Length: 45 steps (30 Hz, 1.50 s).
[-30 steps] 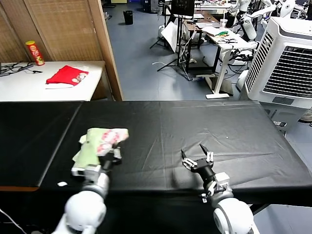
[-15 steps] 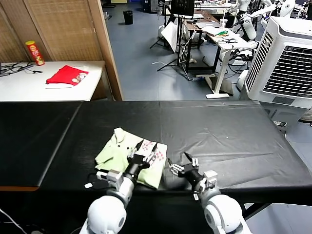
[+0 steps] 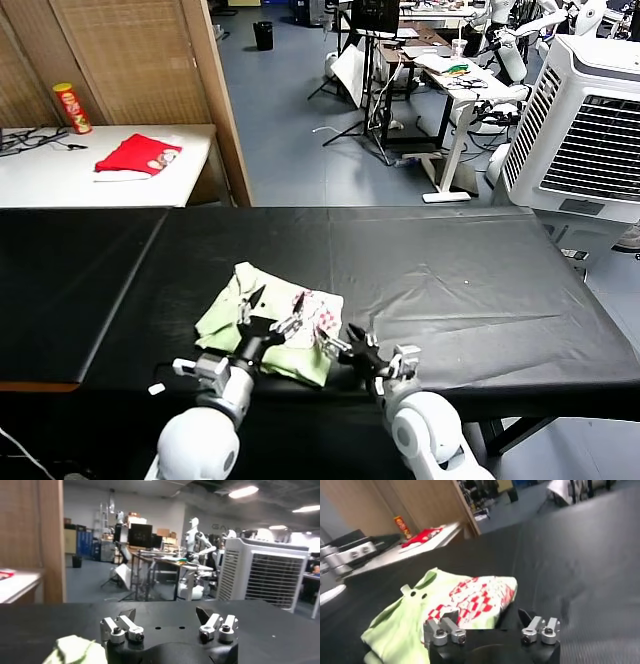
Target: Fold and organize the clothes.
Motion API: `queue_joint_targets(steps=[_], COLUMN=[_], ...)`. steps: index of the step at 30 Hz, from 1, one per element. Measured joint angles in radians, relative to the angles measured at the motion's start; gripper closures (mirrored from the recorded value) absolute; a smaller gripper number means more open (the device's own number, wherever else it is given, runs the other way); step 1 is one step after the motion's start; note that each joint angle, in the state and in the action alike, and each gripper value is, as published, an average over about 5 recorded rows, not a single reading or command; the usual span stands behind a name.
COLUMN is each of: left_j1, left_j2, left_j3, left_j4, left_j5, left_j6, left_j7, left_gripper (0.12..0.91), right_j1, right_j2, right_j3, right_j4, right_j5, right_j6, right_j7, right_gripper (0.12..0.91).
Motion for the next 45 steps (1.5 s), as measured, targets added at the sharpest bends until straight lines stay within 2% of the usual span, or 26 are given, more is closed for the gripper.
queue_joint_targets(steps=[2, 10, 13, 19, 22, 25, 28, 30, 33, 36, 41, 45], left_j1=[0.004, 0.026, 0.031, 0.054, 0.071, 0.088, 0.106, 0.121, 0.150, 0.191, 0.286, 0.379], left_j2=[0.000, 0.001, 0.008, 0.036, 0.055, 0.077, 0.096, 0.108, 0.128, 0.145, 0.164, 0.177], left_j3=[-0.005, -0.024, -0.034, -0.055, -0.068, -0.077, -0.079, -0.080, -0.089, -0.108, -0.151, -0.197], left_j4=[0.000, 0.006, 0.014, 0.031, 0.040, 0.048, 0.041, 0.031, 0.011, -0.014, -0.053, -0.084], left_j5=[0.003, 0.022, 0.031, 0.018, -0.009, -0.023, -0.041, -0.046, -0.055, -0.078, -0.108, -0.139], left_j6=[-0.005, -0.030, -0.048, -0.084, -0.110, -0.144, -0.137, -0.122, -0.107, -0.111, -0.127, -0.130], left_j7=[-0.003, -0.012, -0.019, -0.048, -0.052, -0.057, -0.076, -0.093, -0.110, -0.126, -0.142, -0.145], left_gripper=[0.232, 0.232, 0.232, 0.232, 0.232, 0.232, 0.232, 0.232, 0.232, 0.232, 0.232, 0.232], right_j1=[0.003, 0.038, 0.066, 0.113, 0.100, 0.064, 0.015, -0.025, -0.106, -0.208, -0.377, -0.506], right_j2=[0.002, -0.006, -0.024, -0.078, -0.111, -0.142, -0.165, -0.175, -0.185, -0.192, -0.194, -0.182], right_j3=[0.001, 0.015, 0.030, 0.061, 0.068, 0.080, 0.098, 0.113, 0.140, 0.172, 0.223, 0.234], right_j4=[-0.012, -0.054, -0.078, -0.111, -0.084, -0.036, 0.017, 0.051, 0.100, 0.136, 0.167, 0.195], right_j5=[0.006, 0.007, -0.019, -0.092, -0.145, -0.197, -0.242, -0.265, -0.302, -0.347, -0.430, -0.480], right_j6=[0.003, 0.010, 0.025, 0.048, 0.068, 0.112, 0.172, 0.222, 0.318, 0.424, 0.585, 0.656], right_j7=[-0.001, -0.029, -0.046, -0.114, -0.143, -0.149, -0.126, -0.102, -0.060, -0.019, 0.042, 0.092], right_gripper=[0.407, 0.844, 0.904, 0.900, 0.822, 0.680, 0.529, 0.413, 0.281, 0.234, 0.227, 0.227])
